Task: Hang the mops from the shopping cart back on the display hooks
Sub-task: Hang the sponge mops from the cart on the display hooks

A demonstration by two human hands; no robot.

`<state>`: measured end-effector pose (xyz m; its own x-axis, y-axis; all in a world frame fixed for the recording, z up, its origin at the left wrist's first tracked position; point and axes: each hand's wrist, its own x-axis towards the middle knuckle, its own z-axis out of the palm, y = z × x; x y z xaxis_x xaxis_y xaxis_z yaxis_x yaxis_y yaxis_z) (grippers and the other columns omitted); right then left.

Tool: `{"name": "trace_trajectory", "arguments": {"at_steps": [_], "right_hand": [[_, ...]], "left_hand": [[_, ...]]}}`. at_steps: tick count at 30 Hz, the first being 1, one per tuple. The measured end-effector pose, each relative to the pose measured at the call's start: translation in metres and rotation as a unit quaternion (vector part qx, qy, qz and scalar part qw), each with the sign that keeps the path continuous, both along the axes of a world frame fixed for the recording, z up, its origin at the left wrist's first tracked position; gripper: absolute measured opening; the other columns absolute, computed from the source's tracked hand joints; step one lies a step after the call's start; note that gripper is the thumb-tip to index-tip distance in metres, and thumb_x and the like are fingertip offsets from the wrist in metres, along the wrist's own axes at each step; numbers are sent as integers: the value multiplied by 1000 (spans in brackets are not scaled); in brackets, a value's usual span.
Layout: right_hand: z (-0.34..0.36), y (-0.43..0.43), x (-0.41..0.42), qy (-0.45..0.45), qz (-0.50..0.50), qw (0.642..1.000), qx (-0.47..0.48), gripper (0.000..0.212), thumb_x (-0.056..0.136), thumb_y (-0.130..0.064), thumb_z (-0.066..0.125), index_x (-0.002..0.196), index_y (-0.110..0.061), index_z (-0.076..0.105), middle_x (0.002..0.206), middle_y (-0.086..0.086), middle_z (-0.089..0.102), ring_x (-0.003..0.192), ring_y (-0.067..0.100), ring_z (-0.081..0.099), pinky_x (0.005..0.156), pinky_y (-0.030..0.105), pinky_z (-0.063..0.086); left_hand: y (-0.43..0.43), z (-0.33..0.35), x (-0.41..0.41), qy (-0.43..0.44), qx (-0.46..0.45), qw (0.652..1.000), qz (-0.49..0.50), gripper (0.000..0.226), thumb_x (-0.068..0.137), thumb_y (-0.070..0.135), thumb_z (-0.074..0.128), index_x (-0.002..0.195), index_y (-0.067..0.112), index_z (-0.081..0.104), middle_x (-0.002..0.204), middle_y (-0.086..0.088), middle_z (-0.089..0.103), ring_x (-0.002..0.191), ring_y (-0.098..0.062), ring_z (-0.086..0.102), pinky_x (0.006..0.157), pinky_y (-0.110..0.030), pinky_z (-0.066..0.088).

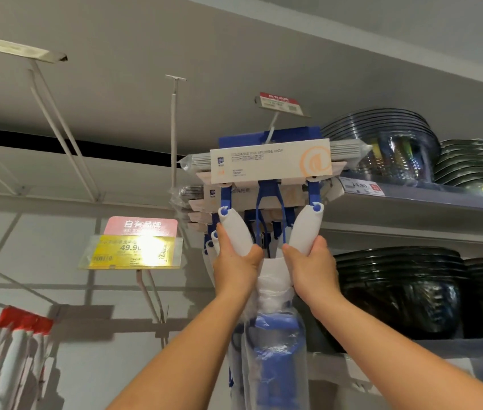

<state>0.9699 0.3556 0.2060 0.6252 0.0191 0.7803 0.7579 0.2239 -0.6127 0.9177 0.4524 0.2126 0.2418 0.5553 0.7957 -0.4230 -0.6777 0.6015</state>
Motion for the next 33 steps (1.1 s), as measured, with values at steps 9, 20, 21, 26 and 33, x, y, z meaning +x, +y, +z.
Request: {"name": "trace_trajectory", "arguments": {"at_steps": [9,20,21,26,33], "right_hand": [[11,21,6,54,70,993,-74,48,88,-27,61,129,-12,42,120,14,56,103,33,59,85,53,54],[7,32,18,50,93,990,-91,52,92,-25,57,136,-12,31,126,15,50,107,32,56,88,52,53],[7,32,18,51,95,990,-94,53,93,-26,57,137,-12,31,126,15,50,108,32,56,88,53,53],[4,19,13,45,77,988,-126,57,93,-33,54,140,-12,29,128,16,51,109,33,56,92,50,51],[-9,-8,4,4,47,987,-155,56,95,-40,51,138,-8,39,133,14,53,116,32,55,97,44,47]], "left_hand": [[15,-4,-8,-21,-1,999,50,74,85,24,61,144,39,19,99,-6,55,70,-14,49,60,-26,39],[20,-10,0,-14,0,998,67,81,94,30,57,151,37,-2,111,-7,48,89,-22,46,75,-33,37],[20,-11,1,-16,2,997,70,80,94,30,56,151,36,0,110,-7,48,89,-22,47,75,-33,38],[12,-15,-5,-5,3,997,74,69,93,36,58,148,26,16,121,-5,52,102,-25,52,87,-39,45],[-6,-32,-40,102,67,979,162,49,95,36,55,138,20,38,125,-9,58,105,-27,58,85,-38,48]]}}
